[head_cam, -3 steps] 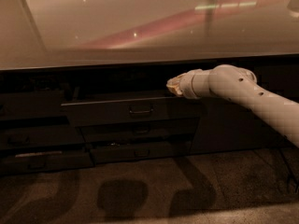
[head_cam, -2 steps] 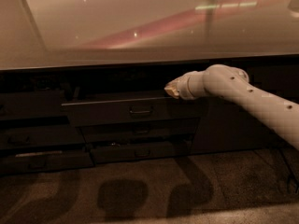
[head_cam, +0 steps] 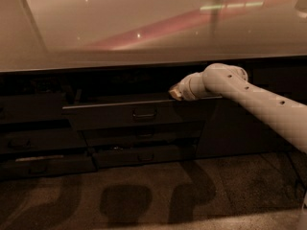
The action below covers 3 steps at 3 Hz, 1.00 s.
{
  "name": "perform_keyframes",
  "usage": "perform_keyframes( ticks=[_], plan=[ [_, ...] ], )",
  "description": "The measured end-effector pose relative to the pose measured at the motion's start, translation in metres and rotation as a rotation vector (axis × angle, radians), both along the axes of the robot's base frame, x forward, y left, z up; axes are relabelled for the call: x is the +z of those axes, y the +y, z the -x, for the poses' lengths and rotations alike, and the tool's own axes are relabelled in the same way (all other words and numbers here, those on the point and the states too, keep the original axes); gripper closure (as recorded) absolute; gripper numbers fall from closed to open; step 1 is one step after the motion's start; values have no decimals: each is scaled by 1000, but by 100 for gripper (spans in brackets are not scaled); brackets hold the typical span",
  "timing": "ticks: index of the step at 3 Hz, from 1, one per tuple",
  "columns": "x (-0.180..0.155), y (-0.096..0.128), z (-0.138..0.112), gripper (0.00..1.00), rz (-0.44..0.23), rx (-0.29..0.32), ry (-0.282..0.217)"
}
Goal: Open top drawer
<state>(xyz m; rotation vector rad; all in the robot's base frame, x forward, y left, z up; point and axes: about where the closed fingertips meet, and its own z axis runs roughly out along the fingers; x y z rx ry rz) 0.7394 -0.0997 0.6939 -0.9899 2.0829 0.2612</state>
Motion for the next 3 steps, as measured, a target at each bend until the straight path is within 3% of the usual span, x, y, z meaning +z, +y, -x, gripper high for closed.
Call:
perform_keyframes(
  ticks=[2,3],
  plan=[
    [-10,10,4,100,28,24,27],
    [-10,10,4,81,28,24,27]
  ],
)
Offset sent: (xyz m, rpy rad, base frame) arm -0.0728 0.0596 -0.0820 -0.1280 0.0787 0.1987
